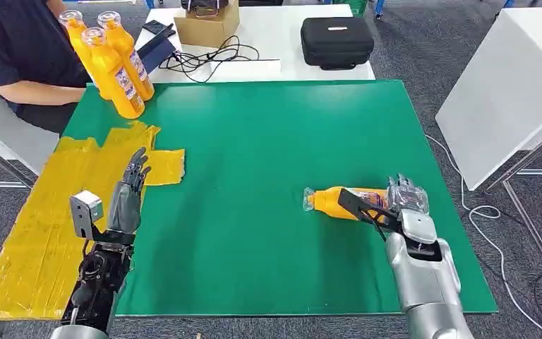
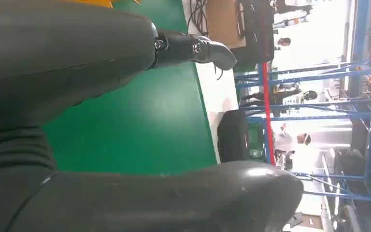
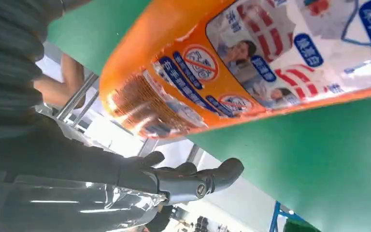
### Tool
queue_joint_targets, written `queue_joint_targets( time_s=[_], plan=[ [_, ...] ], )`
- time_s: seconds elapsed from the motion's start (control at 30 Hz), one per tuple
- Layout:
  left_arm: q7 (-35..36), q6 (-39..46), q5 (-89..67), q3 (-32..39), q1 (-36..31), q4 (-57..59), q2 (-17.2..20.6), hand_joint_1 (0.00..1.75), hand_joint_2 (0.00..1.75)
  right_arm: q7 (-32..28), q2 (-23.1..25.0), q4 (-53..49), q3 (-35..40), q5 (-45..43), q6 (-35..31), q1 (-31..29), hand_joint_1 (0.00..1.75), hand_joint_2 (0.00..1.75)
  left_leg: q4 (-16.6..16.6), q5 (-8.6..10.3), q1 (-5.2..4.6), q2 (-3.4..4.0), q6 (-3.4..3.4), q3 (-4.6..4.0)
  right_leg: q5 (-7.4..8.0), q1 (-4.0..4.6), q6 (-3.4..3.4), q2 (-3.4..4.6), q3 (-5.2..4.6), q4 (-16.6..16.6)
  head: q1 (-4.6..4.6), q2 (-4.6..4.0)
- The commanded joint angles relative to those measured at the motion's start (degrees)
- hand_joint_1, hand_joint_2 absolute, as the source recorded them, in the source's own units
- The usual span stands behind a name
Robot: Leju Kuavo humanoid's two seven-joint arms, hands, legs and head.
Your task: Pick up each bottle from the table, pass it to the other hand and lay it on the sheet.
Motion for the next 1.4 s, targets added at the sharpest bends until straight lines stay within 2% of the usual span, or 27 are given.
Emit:
queue_joint_targets(
  time_s=[0.03,0.23,0.3,0.33,0.37,0.6,0.63,0.83,0.97,1.03,1.1,1.2,1.23,1.33,1.37,1.4],
  plan=[
    [0.0,-0.2,-0.7,3.3,-3.4,3.5,-3.1,0.00,0.00,-0.3,-1.1,12.6,-0.5,0.8,2.9,-5.2,0.00,1.75,0.0,-0.08,0.03,0.07,0.01,0.23,-0.03,0.02,0.12,-0.03,0.26,-0.1,-0.02,0.00],
    [-0.2,-0.1,-0.8,3.0,-2.8,2.8,-3.1,0.00,0.00,-1.1,-3.5,16.3,-2.0,0.8,2.9,-4.0,0.00,1.75,-0.1,-0.02,0.02,-0.07,0.02,0.16,-0.01,0.01,0.08,-0.12,0.22,-0.1,0.00,0.00],
    [-0.3,-0.2,-0.5,3.0,-2.9,3.3,-2.9,0.00,0.00,-1.4,-3.4,16.3,-3.2,0.8,3.8,-3.4,0.00,1.75,-0.1,-0.08,0.05,0.00,0.04,0.37,-0.03,0.05,0.14,-0.10,0.44,-0.2,-0.02,0.00],
    [-0.4,-0.1,-0.3,3.1,-3.0,3.7,-2.8,0.00,0.00,-2.2,-3.2,15.9,-3.9,0.8,3.6,-2.4,0.26,1.75,-0.1,-0.04,0.04,-0.03,0.03,0.30,-0.01,0.04,0.11,-0.09,0.36,-0.2,0.00,0.00],
    [-0.6,-0.1,0.0,2.9,-2.9,3.9,-2.7,0.00,0.00,-3.2,-2.9,15.6,-4.7,0.8,4.2,-1.5,1.41,1.75,-0.1,0.00,0.03,-0.07,0.02,0.25,0.00,0.02,0.07,-0.10,0.30,-0.1,0.00,0.00],
    [-0.8,0.0,0.2,2.8,-2.7,4.0,-2.6,0.00,0.00,-3.1,-2.8,15.2,-4.6,0.8,4.1,-1.0,1.41,1.75,-0.1,0.02,0.05,-0.16,0.05,0.66,0.03,0.04,0.11,-0.23,0.75,-0.3,0.00,0.00],
    [-0.8,0.0,0.2,2.8,-2.7,4.0,-2.6,0.00,0.00,-3.1,-2.8,15.2,-4.6,0.8,4.1,-1.0,1.75,1.75,-0.1,-0.01,0.06,-0.12,0.04,0.67,0.02,0.06,0.06,-0.14,0.75,-0.2,0.02,0.00],
    [-2.0,0.5,0.7,0.5,-2.8,6.3,-1.2,0.00,0.00,-6.9,-0.6,11.9,-7.8,0.8,3.9,4.2,1.75,1.75,-0.1,-0.02,0.08,-0.19,0.03,0.93,0.00,0.07,0.07,-0.24,1.06,-0.3,0.00,0.00],
    [-2.3,3.0,0.7,-0.7,-3.8,9.2,0.1,0.00,0.00,-14.4,2.7,6.4,-9.3,-2.4,4.3,4.7,1.75,1.75,-0.1,-0.04,0.07,-0.21,0.03,0.91,-0.02,0.06,0.07,-0.24,1.03,-0.3,0.02,0.00],
    [-2.4,3.4,0.7,-0.6,-4.1,9.5,0.4,0.00,0.00,-14.3,3.0,5.7,-8.9,-2.6,5.0,4.3,1.75,1.75,-0.1,-0.05,0.08,-0.14,0.04,0.91,0.00,0.06,0.07,-0.20,1.01,-0.3,0.00,0.00],
    [-2.1,3.2,2.0,-0.4,-4.7,10.5,0.9,0.00,0.00,-18.2,3.6,4.6,-8.5,-6.9,5.3,3.7,1.75,1.75,0.0,-0.08,0.05,0.01,0.04,0.87,0.00,0.04,0.03,-0.03,0.88,-0.1,0.02,0.00],
    [-1.8,1.1,5.5,0.0,-6.7,13.2,1.9,0.00,0.00,-25.1,6.0,2.9,-7.6,-18.6,5.6,0.3,1.75,1.75,0.0,-0.08,0.03,0.39,0.04,0.81,0.03,0.02,0.03,0.34,0.73,0.0,0.00,0.00],
    [-0.4,0.0,7.7,0.5,-7.5,14.6,2.1,0.00,1.75,-26.8,7.2,0.8,-6.9,-23.4,5.6,-0.9,1.75,1.75,0.0,-0.08,0.06,0.48,0.03,0.81,0.05,0.04,0.05,0.42,0.70,0.0,0.00,0.00],
    [2.1,-3.3,14.2,1.2,-8.2,16.6,1.6,0.00,1.75,-26.9,10.1,-2.3,-4.4,-32.2,4.3,-4.8,1.75,1.75,0.1,-0.07,0.01,0.80,0.03,0.64,0.17,0.02,-0.13,0.69,0.40,0.2,0.00,0.00],
    [3.8,-5.2,17.6,1.2,-8.7,17.7,1.2,0.00,1.75,-26.4,10.9,-1.2,-2.3,-34.5,3.7,-7.5,1.75,1.75,0.0,-0.06,0.00,0.67,0.05,0.69,0.14,0.01,-0.13,0.58,0.49,0.1,0.00,0.00],
    [4.2,-6.0,19.7,0.5,-9.2,18.5,1.2,0.00,1.75,-25.7,10.3,1.9,0.6,-36.3,2.3,-10.3,1.75,1.75,0.2,-0.10,-0.02,0.93,0.02,0.57,0.15,-0.01,-0.11,0.80,0.26,0.3,0.02,0.00]
  ],
)
